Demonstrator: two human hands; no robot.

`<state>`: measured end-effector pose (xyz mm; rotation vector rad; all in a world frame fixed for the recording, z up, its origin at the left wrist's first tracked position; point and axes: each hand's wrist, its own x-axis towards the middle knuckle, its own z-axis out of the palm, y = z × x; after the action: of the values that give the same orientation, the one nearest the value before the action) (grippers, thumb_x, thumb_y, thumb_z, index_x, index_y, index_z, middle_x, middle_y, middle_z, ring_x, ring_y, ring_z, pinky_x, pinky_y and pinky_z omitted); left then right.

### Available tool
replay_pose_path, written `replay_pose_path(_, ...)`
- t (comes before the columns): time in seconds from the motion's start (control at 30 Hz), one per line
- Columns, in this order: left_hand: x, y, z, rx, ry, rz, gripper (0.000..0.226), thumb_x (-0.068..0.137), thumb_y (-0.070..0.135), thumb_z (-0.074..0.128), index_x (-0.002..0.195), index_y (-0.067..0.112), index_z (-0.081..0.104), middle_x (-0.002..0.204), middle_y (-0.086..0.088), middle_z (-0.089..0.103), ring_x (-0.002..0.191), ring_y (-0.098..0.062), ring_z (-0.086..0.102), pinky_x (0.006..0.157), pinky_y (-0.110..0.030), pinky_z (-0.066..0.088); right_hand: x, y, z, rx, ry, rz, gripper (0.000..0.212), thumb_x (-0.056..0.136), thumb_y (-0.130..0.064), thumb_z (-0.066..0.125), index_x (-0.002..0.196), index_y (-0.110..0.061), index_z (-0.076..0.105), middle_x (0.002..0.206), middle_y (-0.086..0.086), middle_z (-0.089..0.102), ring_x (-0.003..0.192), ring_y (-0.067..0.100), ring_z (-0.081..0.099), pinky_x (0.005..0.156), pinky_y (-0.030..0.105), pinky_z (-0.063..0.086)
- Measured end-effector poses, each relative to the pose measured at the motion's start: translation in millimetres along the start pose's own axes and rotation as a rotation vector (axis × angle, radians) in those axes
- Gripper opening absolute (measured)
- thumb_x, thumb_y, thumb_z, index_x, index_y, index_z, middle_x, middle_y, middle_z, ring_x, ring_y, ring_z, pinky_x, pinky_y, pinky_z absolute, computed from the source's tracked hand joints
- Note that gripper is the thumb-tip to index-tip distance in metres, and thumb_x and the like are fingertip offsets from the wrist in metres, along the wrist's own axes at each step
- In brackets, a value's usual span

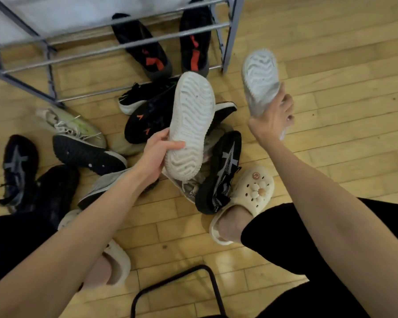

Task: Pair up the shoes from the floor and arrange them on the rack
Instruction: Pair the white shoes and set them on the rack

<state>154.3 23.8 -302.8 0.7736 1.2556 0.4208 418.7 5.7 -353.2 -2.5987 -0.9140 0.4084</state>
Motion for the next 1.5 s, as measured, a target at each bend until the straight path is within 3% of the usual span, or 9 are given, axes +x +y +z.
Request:
replay_pose_path(0.2,-27,23,-36,-0.125,0.148,0.016,0.043,0.07,0.006,0.07,0.112,0.015,0.069,0.111,-0.009,0.072,0.101,-0.03,0.069,0.091,-0.048,0.054,-40,-72,-42,0.274,0.051,-0.452,0.115,0.059,-0.042,0.073,0.148,0.0,0.014,0.127,0.018,0.036,0.116,0.028,0.034,0.099,0.041,0.039)
replay_pose_path(0.33,-50,35,-59,-0.26,0.258,-0.004,0.035,0.072,0.006,0.069,0.106,0.012,0.067,0.113,-0.015,0.069,0.103,-0.036,0.067,0.087,-0.052,0.055,-92,-106,-50,0.507,0.019,-0.486,0.095,0.062,-0.027,0.085,0.137,0.0,0.032,0.123,0.017,0.039,0.106,0.008,0.028,0.085,0.021,0.036)
replay_pose_path(0.53,-70,37,-94,-0.267,0.314,0.022,0.035,0.072,0.005,0.07,0.106,0.014,0.068,0.109,-0.014,0.071,0.097,-0.034,0.069,0.085,-0.053,0.056,-153,-129,-30,0.707,-0.018,-0.224,0.084,0.059,-0.028,0.084,0.124,-0.002,0.038,0.119,0.011,0.041,0.114,0.026,0.043,0.096,0.039,0.045)
replay_pose_path(0.67,-79,35,-104,-0.234,0.349,0.001,0.039,0.074,0.005,0.07,0.112,0.012,0.066,0.107,-0.012,0.07,0.091,-0.027,0.069,0.07,-0.036,0.058,-176,-134,-37,0.962,-0.038,-0.031,0.09,0.057,-0.022,0.085,0.131,-0.01,0.035,0.13,0.01,0.045,0.122,0.023,0.048,0.105,0.042,0.045)
replay_pose_path(0.87,-91,27,-106,-0.206,0.396,-0.043,0.036,0.076,0.006,0.072,0.11,0.007,0.062,0.109,-0.012,0.067,0.098,-0.026,0.066,0.085,-0.04,0.056,-197,-124,-68,1.127,-0.219,0.076,0.066,0.066,-0.043,0.082,0.116,-0.02,0.045,0.112,-0.003,0.056,0.11,0.018,0.059,0.087,0.026,0.054)
replay_pose_path(0.93,-96,28,-105,-0.215,0.41,-0.052,0.032,0.076,0.005,0.071,0.105,0.007,0.059,0.112,-0.013,0.065,0.102,-0.029,0.065,0.09,-0.045,0.054,-202,-124,-77,1.11,-0.272,0.09,0.051,0.07,-0.06,0.067,0.102,-0.022,0.053,0.1,-0.003,0.06,0.1,0.02,0.061,0.085,0.038,0.054)
replay_pose_path(1.03,-102,30,-104,-0.189,0.425,-0.031,0.041,0.075,0.007,0.071,0.113,0.003,0.056,0.108,-0.013,0.062,0.1,-0.028,0.062,0.082,-0.038,0.054,-209,-132,-90,0.967,-0.382,0.259,0.059,0.076,-0.062,0.058,0.115,-0.018,0.053,0.108,0.004,0.061,0.099,0.023,0.062,0.083,0.044,0.057)
replay_pose_path(1.2,-102,32,-119,0.125,0.509,0.034,0.051,0.067,0.019,0.074,0.109,0.002,0.051,0.104,-0.011,0.058,0.102,-0.026,0.059,0.084,-0.037,0.054,-213,-141,-109,1.056,-0.477,0.358,0.021,0.086,-0.027,0.062,0.095,-0.01,0.056,0.094,0.007,0.062,0.088,0.022,0.065,0.072,0.037,0.061)
replay_pose_path(1.5,-83,54,-167,0.935,0.685,0.411,0.061,0.072,0.026,0.076,0.127,0.007,0.057,0.113,-0.013,0.064,0.104,-0.031,0.062,0.079,-0.039,0.052,-204,-192,-71,0.953,-0.68,0.208,0.011,0.092,-0.011,0.047,0.101,-0.011,0.053,0.102,0.007,0.058,0.095,0.022,0.06,0.084,0.04,0.056)
